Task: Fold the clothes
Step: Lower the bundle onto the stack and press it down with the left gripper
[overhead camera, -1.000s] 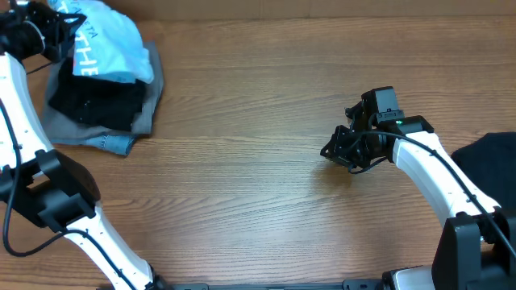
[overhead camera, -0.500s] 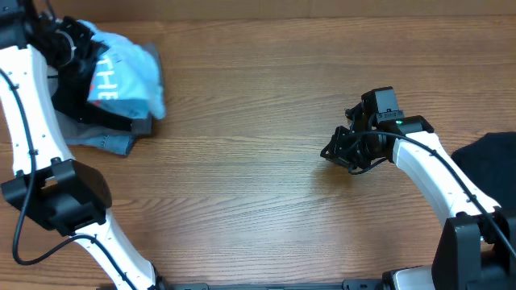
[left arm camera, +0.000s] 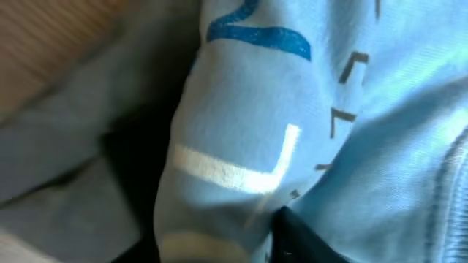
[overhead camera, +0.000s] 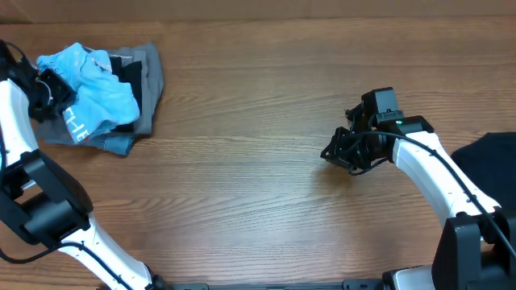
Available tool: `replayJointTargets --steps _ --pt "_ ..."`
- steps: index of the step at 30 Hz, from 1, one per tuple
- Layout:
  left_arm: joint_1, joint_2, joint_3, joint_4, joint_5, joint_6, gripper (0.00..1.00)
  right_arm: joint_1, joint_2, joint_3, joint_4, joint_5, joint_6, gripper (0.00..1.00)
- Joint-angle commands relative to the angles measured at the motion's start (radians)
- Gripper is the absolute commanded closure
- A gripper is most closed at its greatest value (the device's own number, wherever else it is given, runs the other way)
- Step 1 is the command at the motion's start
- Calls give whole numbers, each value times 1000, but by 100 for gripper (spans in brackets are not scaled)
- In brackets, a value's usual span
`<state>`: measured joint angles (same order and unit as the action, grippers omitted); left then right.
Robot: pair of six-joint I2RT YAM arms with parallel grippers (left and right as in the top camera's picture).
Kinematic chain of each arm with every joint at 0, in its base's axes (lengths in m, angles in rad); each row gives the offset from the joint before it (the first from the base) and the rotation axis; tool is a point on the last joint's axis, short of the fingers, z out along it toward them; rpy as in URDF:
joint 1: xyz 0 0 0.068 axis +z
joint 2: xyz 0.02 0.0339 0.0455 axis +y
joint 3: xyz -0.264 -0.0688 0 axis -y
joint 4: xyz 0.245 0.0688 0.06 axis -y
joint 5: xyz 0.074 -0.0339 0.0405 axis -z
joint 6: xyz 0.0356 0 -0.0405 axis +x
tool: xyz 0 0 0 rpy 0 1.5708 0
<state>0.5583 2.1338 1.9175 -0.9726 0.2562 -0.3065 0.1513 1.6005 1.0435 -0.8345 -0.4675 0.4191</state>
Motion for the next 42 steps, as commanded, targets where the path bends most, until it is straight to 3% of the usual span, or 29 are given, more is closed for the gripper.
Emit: replayJointTargets --steps 1,3,9,11,12,14,16,19,22,28,33,37,40,42 --pt "64 -27 44 -58 -39 69 55 -1 -17 5 2 -5 3 81" --pt "95 -41 121 -127 -32 102 45 -1 -17 5 2 -5 3 81" --pt "119 -138 345 -293 58 163 41 -1 -17 5 14 -5 3 81" --pt "91 -165 344 -301 60 182 54 -1 -17 5 23 -4 3 81" --pt "59 -167 344 -316 55 200 68 -1 -17 5 28 -5 3 81" --pt "9 -151 329 -336 46 207 87 -1 -17 5 36 -5 3 81" --pt "-48 -123 277 -337 13 209 94 -1 -17 5 36 -5 3 81" --pt "-126 -60 136 -274 -61 167 96 -1 -17 5 25 -5 3 81" --pt "-189 31 14 -141 -48 159 88 -1 -17 5 21 -5 3 81" --pt "-234 88 29 -68 -18 182 72 -1 -17 5 13 -31 3 81" --pt "-223 16 248 -254 -30 240 60 -1 -17 5 10 -31 -1 81" --pt "-209 -95 468 -422 -38 251 57 -1 -37 20 13 -22 -33 81" --pt "-211 -235 583 -497 -39 297 46 -1 -103 71 0 -19 -97 81" --pt "-212 -336 607 -530 -39 319 34 -1 -171 116 -19 -20 -135 81"
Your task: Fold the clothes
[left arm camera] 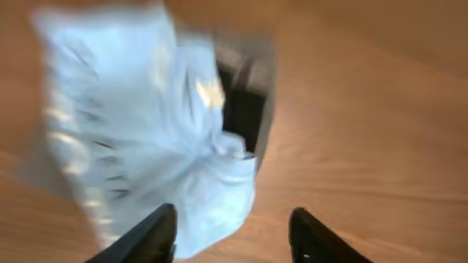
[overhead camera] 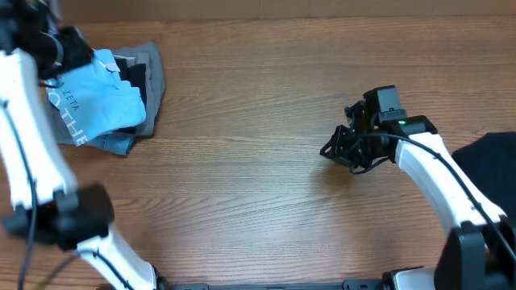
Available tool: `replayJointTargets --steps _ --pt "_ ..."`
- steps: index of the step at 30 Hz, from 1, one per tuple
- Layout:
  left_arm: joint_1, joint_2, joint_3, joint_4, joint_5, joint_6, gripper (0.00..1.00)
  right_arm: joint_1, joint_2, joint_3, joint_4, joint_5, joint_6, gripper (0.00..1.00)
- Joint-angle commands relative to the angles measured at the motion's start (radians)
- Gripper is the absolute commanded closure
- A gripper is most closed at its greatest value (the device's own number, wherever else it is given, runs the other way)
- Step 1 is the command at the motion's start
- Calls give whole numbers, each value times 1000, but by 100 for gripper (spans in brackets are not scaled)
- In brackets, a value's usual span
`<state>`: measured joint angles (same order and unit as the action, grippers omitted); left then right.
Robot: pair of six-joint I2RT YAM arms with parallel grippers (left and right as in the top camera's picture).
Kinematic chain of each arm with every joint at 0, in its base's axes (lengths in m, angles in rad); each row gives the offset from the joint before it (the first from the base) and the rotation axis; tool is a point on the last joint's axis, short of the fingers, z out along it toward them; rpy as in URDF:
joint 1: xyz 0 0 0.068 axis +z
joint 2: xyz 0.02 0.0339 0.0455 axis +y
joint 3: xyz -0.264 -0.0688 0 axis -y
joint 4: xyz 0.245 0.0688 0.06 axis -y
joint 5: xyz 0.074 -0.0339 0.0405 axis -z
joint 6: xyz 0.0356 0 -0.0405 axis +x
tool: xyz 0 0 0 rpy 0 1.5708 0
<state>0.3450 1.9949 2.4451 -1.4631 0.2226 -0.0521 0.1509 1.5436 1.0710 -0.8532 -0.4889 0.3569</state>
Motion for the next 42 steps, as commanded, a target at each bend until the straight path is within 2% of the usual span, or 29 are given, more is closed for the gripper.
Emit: replayJointTargets --steps 1,3,4,6,8,9,10,11,17,35,38,42 --pt "1 -259 80 -62 -5 77 29 -1 -179 127 -15 2 -101 81" --pt "1 -333 79 -107 9 83 22 -1 -259 170 -22 3 -131 80" --pt "1 -361 79 -134 28 97 20 -1 -293 187 -22 8 -140 77" --pt "1 -441 79 -227 159 173 19 -1 -421 237 -24 62 -146 73" --pt "-8 -507 41 -226 232 184 13 -1 -507 257 -20 116 -146 66" --pt "-15 -532 26 -226 244 197 8 -1 -571 261 -12 159 -146 57" --pt "-26 -566 8 -226 239 211 0 -1 -620 260 -10 196 -145 38" --pt "-32 -598 -7 -226 239 208 0 -1 -678 260 -10 237 -145 0" --pt "-31 -663 -35 -226 240 186 0 -1 -846 260 -34 272 -145 0" --pt "-31 -637 -36 -226 239 187 0 -2 -858 258 -373 306 -163 0" --pt "-31 -636 -36 -226 239 187 0 -32 -904 221 -271 392 -192 0" --pt "-31 -634 -36 -226 239 187 0 -101 -1008 35 -24 402 -247 0"
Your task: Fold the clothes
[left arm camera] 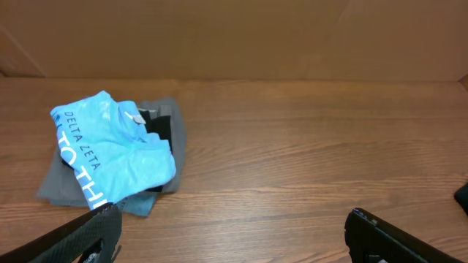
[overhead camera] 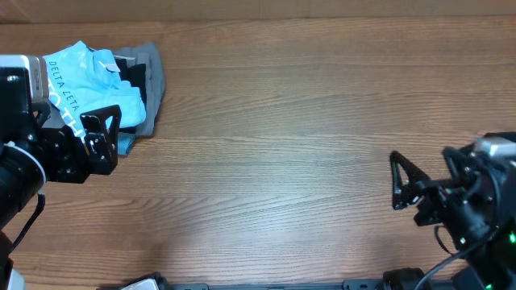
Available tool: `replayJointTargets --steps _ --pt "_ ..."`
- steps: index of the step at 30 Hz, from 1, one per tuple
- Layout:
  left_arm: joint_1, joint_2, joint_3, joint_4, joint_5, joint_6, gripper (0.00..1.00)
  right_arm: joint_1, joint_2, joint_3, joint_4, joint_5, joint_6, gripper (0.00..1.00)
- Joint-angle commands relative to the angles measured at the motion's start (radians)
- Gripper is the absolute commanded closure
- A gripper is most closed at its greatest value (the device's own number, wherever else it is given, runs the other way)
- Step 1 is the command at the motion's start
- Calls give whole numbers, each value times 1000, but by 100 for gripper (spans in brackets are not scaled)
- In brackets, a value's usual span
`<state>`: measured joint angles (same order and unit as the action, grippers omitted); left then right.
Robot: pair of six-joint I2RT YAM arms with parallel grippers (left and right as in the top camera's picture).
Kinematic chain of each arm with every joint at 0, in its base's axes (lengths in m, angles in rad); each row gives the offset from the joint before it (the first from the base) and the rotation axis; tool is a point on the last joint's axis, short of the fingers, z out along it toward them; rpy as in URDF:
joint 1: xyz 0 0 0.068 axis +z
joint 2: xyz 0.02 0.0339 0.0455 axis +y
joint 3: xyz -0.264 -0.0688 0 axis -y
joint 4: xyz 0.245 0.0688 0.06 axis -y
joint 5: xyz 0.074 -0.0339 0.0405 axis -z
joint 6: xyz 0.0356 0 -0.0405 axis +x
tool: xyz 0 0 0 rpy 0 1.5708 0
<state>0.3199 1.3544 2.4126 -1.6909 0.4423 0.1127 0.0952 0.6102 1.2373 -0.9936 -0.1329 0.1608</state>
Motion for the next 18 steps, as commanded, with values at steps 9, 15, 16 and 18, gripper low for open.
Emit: replayJointTargets --steps 9,15,16,18 --pt "-6 6 -3 2 19 22 0 -74 -376 -719 506 0 -50 0" --pt "-6 6 -3 2 19 22 0 -74 -586 -1033 726 -26 -49 0" --pt "-6 6 -3 2 19 22 0 -74 -608 -1070 753 -26 -49 0" --pt "-6 6 -3 2 19 22 0 -74 -607 -1133 822 -28 -49 0"
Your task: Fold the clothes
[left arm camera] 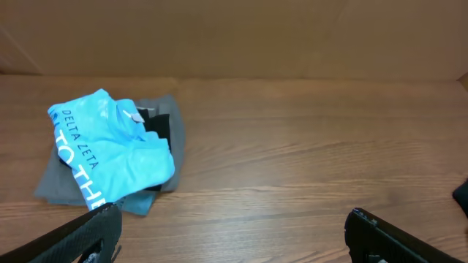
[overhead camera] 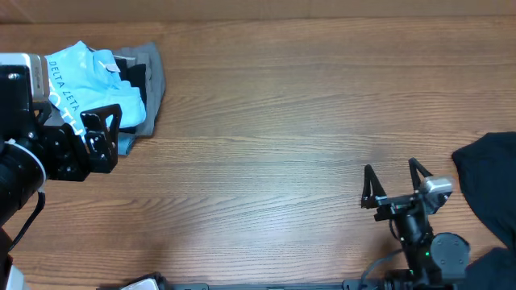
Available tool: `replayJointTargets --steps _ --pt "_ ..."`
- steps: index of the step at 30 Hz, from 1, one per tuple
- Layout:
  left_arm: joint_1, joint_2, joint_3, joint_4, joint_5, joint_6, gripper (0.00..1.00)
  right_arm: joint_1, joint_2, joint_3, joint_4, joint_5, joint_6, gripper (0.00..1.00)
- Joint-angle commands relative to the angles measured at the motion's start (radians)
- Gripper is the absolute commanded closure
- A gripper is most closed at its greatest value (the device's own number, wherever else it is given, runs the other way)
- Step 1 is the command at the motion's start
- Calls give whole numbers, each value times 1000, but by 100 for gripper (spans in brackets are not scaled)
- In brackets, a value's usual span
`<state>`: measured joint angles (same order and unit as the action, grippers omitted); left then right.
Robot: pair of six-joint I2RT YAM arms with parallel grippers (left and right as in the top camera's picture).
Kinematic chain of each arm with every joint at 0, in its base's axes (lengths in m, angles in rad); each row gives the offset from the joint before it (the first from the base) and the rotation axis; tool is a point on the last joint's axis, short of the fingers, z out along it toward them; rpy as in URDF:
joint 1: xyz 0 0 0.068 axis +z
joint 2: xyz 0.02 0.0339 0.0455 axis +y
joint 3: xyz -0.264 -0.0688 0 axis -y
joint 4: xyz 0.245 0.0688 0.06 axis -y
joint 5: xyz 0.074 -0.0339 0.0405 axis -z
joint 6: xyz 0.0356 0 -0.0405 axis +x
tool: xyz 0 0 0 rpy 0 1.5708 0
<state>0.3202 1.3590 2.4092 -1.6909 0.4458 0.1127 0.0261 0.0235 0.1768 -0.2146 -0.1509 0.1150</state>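
Note:
A light blue shirt (overhead camera: 89, 76) lettered DELTA ZETA lies on top of a grey and black stack of clothes (overhead camera: 149, 80) at the far left of the table. The left wrist view shows the same shirt (left arm camera: 110, 150) on its stack. My left gripper (overhead camera: 101, 121) hovers just in front of the stack, open wide, with nothing between its fingers (left arm camera: 84, 235). A black garment (overhead camera: 484, 177) lies at the right edge. My right gripper (overhead camera: 390, 167) stands open near the front edge, to the left of the black garment, holding nothing.
The wooden table (overhead camera: 266, 137) stretches between the stack on the left and the black garment on the right. A brown wall (left arm camera: 234, 36) rises behind the table's far edge.
My right arm has shifted from the right edge to the front, its open gripper now pointing away from the front edge. The black garment shows again. The left arm and stack are unchanged.
First my left gripper was pressed down on the light blue shirt on the stack, with the right gripper resting mid-right on the table. Then the left gripper was above the shirt, open. Later both arms stood drawn back towards the front, and the shirt stays on the stack.

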Motion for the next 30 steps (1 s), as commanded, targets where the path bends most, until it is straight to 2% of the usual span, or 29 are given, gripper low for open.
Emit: replayJointTargets --steps 1,4,26,30 --pt "-6 2 0 2 16 22 0 -5 -21 -125 98 -21 -3 0" --pt "-6 2 0 2 16 22 0 -5 -21 -169 156 -50 -3 0" --pt "-6 2 0 2 16 22 0 -5 -21 -169 154 -52 -4 0" --pt "-7 1 0 2 -32 21 0 -5 -21 -169 154 -52 -4 0"
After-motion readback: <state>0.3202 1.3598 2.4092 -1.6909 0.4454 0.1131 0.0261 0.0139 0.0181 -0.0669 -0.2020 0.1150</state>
